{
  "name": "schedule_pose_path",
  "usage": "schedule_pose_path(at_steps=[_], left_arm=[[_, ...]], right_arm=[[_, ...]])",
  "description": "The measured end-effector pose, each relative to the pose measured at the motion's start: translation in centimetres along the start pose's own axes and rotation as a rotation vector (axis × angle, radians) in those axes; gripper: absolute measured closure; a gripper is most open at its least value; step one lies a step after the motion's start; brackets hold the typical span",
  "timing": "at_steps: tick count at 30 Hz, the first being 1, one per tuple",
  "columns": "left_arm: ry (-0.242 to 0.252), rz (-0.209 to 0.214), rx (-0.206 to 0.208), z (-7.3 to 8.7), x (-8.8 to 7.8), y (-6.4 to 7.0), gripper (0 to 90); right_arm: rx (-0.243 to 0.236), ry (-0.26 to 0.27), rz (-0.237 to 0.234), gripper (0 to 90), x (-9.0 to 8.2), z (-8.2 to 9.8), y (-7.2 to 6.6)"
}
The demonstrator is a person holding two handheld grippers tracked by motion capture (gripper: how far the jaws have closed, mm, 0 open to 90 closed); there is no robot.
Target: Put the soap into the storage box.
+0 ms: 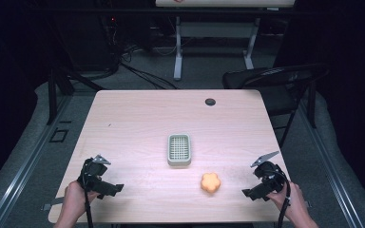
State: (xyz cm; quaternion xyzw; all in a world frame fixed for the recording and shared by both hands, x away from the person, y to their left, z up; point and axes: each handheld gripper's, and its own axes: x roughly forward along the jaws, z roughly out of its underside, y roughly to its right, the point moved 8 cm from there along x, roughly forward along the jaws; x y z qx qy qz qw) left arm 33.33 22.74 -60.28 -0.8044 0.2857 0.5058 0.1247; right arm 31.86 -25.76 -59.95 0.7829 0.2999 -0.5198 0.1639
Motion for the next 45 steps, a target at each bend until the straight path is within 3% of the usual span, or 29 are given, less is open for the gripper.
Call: schedule_pose_path(at_steps=[9, 28, 36, 45], left_arm=[[-0.009, -0.012, 0.018, 0.0, 0.1, 0.1, 0.1], [-0.030, 0.002, 0.058, -0.3, 0.4, 0.7, 0.1], [-0.040, 0.013, 0.050, 0.2, 0.4, 0.7, 0.1], [-0.045, 0.015, 0.051, 0.2, 0.5, 0.7, 0.1]], right_arm=[[-0.028, -0.007, -0.011, 0.0, 0.2, -0.3, -0.5], [-0.076, 0.004, -0.033, 0.0, 0.1, -0.9, -2.2], [-0.151, 0.020, -0.059, 0.0, -0.3, -2.9, -4.4], [-0.205, 0.002, -0.060, 0.0, 0.4, -4.5, -5.8]])
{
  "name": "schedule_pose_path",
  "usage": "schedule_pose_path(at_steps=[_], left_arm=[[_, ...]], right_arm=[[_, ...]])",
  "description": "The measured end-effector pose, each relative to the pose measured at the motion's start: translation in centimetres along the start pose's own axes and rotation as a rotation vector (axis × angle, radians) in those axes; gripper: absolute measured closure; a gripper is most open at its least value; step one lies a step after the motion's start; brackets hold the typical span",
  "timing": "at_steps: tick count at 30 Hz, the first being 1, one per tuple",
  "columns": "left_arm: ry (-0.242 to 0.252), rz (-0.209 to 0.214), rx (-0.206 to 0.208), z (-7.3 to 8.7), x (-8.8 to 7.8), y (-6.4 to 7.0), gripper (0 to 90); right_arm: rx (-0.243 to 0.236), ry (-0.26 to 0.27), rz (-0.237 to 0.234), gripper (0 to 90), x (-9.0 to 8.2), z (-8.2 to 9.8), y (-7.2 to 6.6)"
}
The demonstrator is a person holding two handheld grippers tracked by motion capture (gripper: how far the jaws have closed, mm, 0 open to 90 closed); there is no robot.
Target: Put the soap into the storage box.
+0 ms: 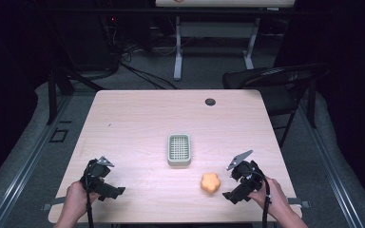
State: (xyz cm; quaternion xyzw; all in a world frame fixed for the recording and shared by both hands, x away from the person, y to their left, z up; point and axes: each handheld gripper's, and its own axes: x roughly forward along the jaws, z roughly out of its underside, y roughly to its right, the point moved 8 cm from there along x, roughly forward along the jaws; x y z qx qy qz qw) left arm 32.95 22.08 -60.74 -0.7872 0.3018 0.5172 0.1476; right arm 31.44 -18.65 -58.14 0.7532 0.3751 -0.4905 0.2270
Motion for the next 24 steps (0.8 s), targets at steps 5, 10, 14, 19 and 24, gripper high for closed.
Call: schedule_pose_path(at_steps=[5, 10, 14, 19, 24], left_arm=[[0.000, 0.007, 0.001, -0.1, 0.1, 0.1, 0.1], [-0.001, 0.011, 0.003, 0.0, 0.1, 0.0, 0.1], [-0.003, 0.013, 0.001, 0.0, 0.1, 0.0, 0.1], [-0.007, 0.014, 0.003, 0.0, 0.2, 0.0, 0.1], [-0.006, 0.015, 0.006, 0.0, 0.2, 0.1, 0.1]], right_arm=[[-0.030, -0.022, 0.002, 0.0, 0.8, -1.0, -0.2], [-0.053, -0.027, -0.007, 0.0, 1.5, -2.1, -0.7], [-0.066, -0.050, -0.006, 0.0, 2.5, -2.5, -0.8], [-0.076, -0.060, -0.017, 0.0, 3.2, -2.9, -1.0], [-0.092, -0.066, -0.019, 0.0, 3.8, -3.3, -1.2]])
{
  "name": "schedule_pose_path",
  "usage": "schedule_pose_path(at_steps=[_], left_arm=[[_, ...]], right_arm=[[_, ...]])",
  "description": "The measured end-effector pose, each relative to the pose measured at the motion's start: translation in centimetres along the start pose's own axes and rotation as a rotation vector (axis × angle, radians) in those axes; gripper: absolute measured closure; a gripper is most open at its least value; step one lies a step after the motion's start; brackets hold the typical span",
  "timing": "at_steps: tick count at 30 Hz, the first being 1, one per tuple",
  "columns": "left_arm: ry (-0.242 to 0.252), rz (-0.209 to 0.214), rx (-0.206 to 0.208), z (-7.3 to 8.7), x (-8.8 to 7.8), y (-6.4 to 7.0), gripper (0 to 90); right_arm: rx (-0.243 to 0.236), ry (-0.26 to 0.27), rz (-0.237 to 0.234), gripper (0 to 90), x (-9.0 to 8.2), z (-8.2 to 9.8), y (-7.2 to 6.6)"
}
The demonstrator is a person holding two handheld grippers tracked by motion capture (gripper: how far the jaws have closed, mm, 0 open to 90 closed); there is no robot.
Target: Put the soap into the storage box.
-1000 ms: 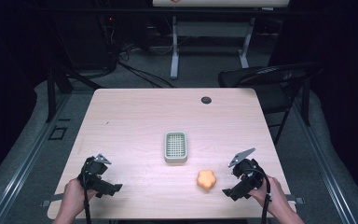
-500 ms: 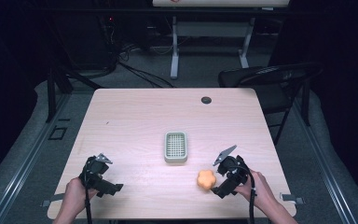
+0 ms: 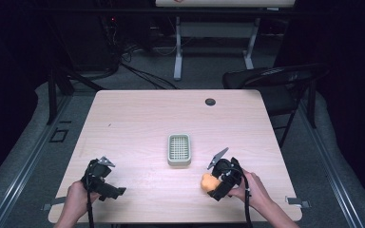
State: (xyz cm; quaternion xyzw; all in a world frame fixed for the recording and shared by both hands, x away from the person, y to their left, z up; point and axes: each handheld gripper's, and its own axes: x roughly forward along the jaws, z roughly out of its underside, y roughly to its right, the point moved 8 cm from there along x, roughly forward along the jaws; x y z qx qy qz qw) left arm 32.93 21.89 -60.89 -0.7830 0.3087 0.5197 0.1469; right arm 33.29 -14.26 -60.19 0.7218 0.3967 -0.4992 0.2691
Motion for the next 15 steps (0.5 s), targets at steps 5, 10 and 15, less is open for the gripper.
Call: schedule_pose_path(at_steps=[5, 10, 15], left_arm=[[-0.005, 0.003, 0.005, 0.1, 0.0, 0.1, 0.1], [-0.006, 0.004, 0.007, 0.1, 0.0, 0.1, 0.1], [-0.008, 0.004, 0.008, 0.1, 0.0, 0.1, 0.1]], right_arm=[[0.001, 0.009, 0.004, 0.0, 0.4, -0.4, 0.0], [0.012, 0.008, 0.000, 0.0, 1.5, -0.5, -0.2], [0.004, -0.003, 0.014, 5.7, 1.8, -0.4, -0.3]])
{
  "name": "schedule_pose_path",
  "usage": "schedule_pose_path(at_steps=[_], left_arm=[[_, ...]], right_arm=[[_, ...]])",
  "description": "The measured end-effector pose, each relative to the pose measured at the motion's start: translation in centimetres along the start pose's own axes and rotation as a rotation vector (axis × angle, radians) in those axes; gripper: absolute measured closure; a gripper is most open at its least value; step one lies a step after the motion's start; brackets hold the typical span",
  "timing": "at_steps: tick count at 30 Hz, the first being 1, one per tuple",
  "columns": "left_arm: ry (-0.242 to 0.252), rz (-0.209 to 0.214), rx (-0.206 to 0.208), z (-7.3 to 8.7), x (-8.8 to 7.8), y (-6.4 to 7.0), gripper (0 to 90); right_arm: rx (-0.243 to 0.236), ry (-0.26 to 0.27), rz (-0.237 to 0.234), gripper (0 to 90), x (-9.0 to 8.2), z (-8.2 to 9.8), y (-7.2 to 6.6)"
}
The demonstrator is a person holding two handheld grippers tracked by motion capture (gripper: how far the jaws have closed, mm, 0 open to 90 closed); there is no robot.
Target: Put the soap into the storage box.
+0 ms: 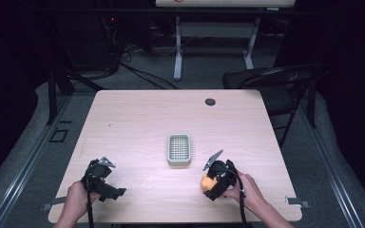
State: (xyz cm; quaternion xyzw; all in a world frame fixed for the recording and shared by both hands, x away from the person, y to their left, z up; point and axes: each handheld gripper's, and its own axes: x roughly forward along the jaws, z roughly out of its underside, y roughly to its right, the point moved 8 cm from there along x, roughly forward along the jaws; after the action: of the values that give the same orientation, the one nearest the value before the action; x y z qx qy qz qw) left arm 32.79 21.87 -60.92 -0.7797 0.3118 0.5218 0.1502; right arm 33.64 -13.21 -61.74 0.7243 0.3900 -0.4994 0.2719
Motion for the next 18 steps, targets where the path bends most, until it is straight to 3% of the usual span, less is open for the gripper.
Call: schedule_pose_path(at_steps=[5, 10, 18], left_arm=[[-0.003, 0.003, 0.004, 0.00, 0.05, 0.06, 0.1], [-0.004, 0.003, 0.011, -0.05, 0.06, 0.23, 0.1], [-0.002, 0.004, 0.010, -0.06, 0.05, 0.21, 0.1]], right_arm=[[0.013, 0.017, 0.011, 14.2, 0.21, -0.22, 0.00], [0.027, 0.015, 0.008, 16.9, 0.43, -0.22, 0.00], [0.038, -0.006, 0.051, 25.0, 0.94, -0.17, 0.05]])
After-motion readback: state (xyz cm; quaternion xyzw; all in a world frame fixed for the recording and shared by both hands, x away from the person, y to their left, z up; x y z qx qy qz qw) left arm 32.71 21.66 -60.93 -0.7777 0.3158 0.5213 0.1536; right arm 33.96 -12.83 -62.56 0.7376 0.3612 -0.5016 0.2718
